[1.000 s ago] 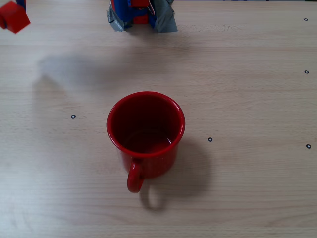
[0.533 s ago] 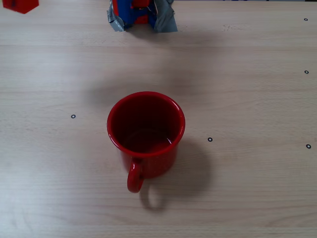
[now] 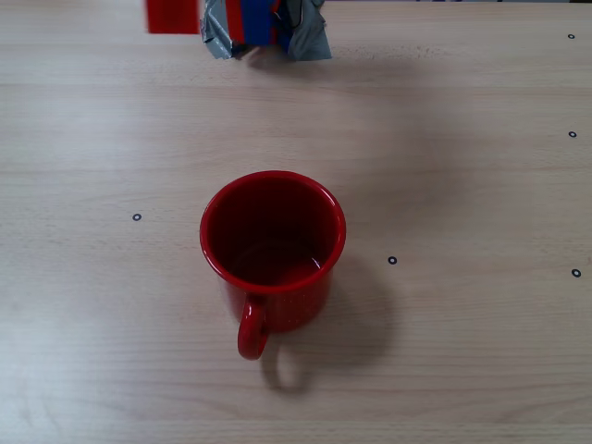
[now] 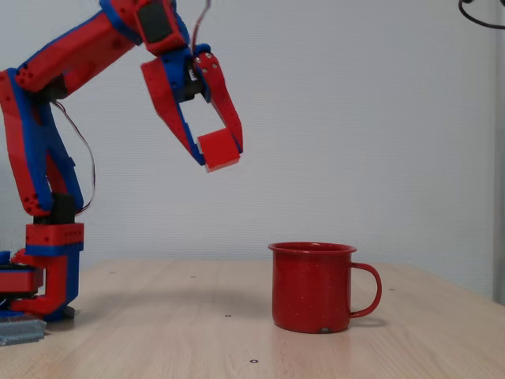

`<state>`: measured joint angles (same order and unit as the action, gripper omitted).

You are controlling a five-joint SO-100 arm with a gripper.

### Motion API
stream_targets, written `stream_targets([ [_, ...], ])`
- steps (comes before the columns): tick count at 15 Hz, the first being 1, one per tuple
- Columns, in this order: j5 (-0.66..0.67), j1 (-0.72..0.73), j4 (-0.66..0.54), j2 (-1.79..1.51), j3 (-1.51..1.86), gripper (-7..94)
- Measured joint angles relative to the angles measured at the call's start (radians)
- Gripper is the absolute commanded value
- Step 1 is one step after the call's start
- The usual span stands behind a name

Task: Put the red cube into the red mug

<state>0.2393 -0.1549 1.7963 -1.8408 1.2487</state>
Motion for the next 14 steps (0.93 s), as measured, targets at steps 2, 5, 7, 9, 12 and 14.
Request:
stream_targets([
  [2,-0.002,0.100,0.000,0.028,-0.046,0],
  [5,-0.035,0.138,0.002,0.193,-0.156,0],
  [7,-0.071,0.167,0.002,0.333,-0.291,0],
  [9,-0.084,0.189,0.002,0.462,-0.434,0],
  [12,-0.166,0.236,0.002,0.646,-0.509,0],
  [14,-0.221,0.233,-0.002,0.721,-0.523,0],
])
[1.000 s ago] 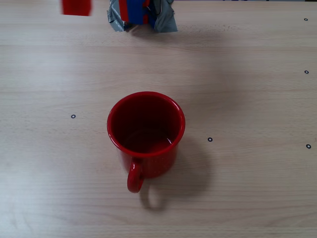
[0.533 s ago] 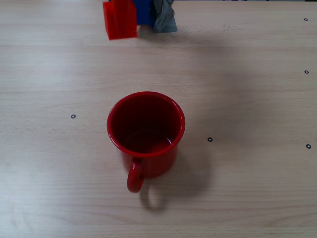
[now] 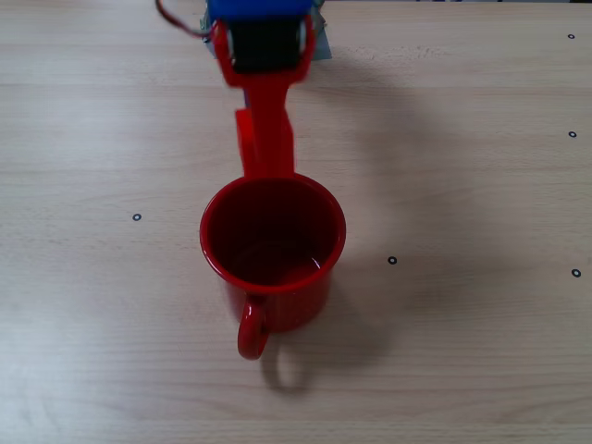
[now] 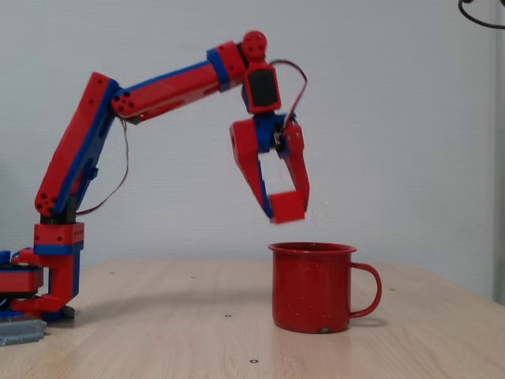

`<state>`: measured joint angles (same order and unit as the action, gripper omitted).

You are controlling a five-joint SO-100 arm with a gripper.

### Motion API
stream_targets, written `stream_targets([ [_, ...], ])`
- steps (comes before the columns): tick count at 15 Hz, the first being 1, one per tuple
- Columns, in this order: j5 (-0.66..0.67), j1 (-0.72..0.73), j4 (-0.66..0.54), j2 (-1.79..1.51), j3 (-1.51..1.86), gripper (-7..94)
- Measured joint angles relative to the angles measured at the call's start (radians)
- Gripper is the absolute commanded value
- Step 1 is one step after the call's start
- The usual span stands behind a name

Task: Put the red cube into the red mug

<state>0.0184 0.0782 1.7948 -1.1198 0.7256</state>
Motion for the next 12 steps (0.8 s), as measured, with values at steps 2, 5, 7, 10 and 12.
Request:
stream_targets([
  [2,-0.006,0.018,-0.009,0.052,0.000,0],
  [5,-0.026,0.014,-0.081,0.101,-0.005,0],
  [7,-0.026,0.015,-0.112,0.114,-0.005,0],
  [10,-0.037,0.015,-0.166,0.189,-0.035,0],
  [12,-0.041,0.014,-0.170,0.187,-0.035,0],
])
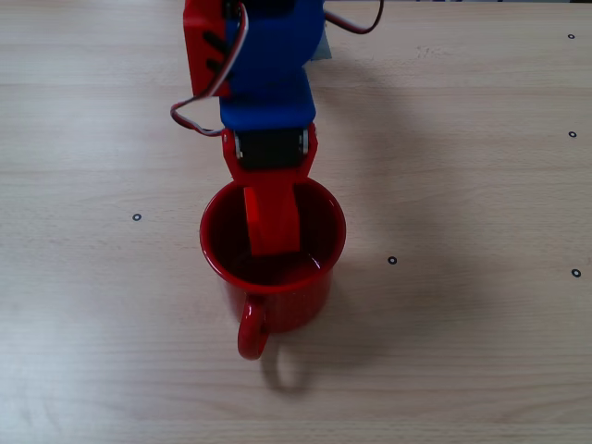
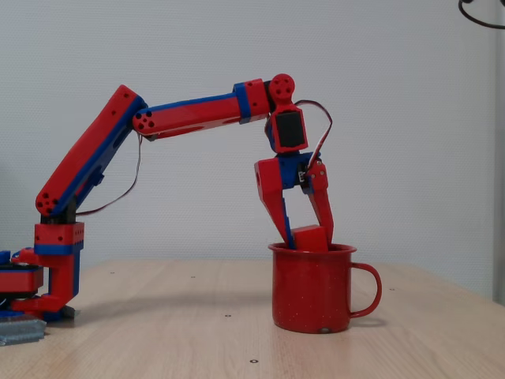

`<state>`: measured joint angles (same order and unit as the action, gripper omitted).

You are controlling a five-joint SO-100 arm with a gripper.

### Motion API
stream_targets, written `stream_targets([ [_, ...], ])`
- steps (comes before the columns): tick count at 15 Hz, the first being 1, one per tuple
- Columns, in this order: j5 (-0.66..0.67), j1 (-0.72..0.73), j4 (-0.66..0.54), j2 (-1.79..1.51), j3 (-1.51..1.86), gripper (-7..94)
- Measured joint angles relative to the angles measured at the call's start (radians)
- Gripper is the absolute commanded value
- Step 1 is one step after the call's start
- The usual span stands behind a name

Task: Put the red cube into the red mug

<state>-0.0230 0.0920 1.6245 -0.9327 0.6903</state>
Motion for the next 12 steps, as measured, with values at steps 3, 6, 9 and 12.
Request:
stream_targets([
  [3,0.000,0.002,-0.017,0.008,0.000,10],
  [6,0.003,0.002,-0.017,0.008,0.000,54],
  [9,0.002,0.002,-0.017,0.008,0.000,60],
  [12,0.011,0.002,-0.017,0.008,0.000,60],
])
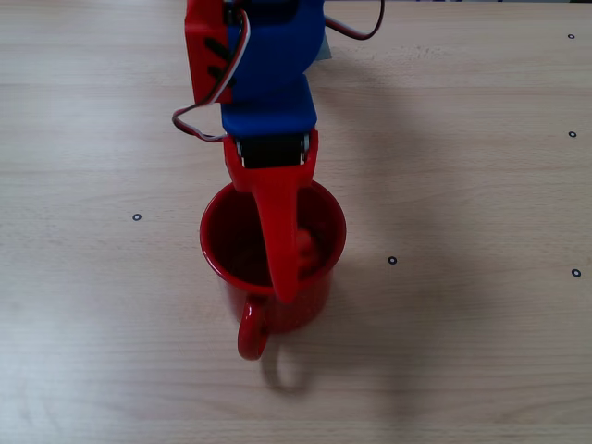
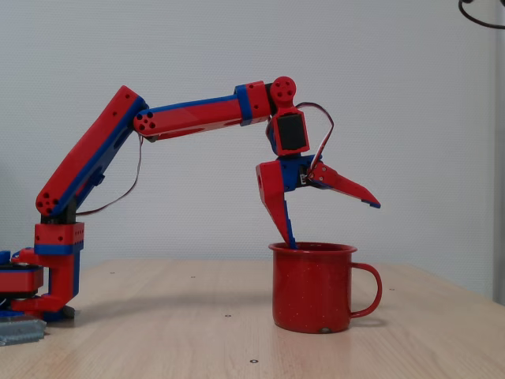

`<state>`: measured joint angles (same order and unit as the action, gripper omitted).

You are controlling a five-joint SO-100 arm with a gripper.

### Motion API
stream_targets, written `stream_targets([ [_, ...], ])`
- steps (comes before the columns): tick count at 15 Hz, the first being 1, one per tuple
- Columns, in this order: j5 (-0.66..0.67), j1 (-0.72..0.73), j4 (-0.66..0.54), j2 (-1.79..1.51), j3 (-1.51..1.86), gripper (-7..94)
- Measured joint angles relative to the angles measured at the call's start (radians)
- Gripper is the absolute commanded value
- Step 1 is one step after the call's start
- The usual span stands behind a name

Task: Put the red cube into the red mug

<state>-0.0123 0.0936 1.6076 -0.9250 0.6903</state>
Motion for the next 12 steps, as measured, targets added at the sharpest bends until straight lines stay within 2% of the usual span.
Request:
stream_targets([
  [6,0.000,-0.002,0.000,0.000,0.000,58],
  [8,0.000,-0.012,0.000,0.000,0.000,42],
  [11,-0.002,-0.008,0.000,-0.002,0.000,24],
  [12,-0.002,-0.012,-0.009,-0.003,0.000,7],
])
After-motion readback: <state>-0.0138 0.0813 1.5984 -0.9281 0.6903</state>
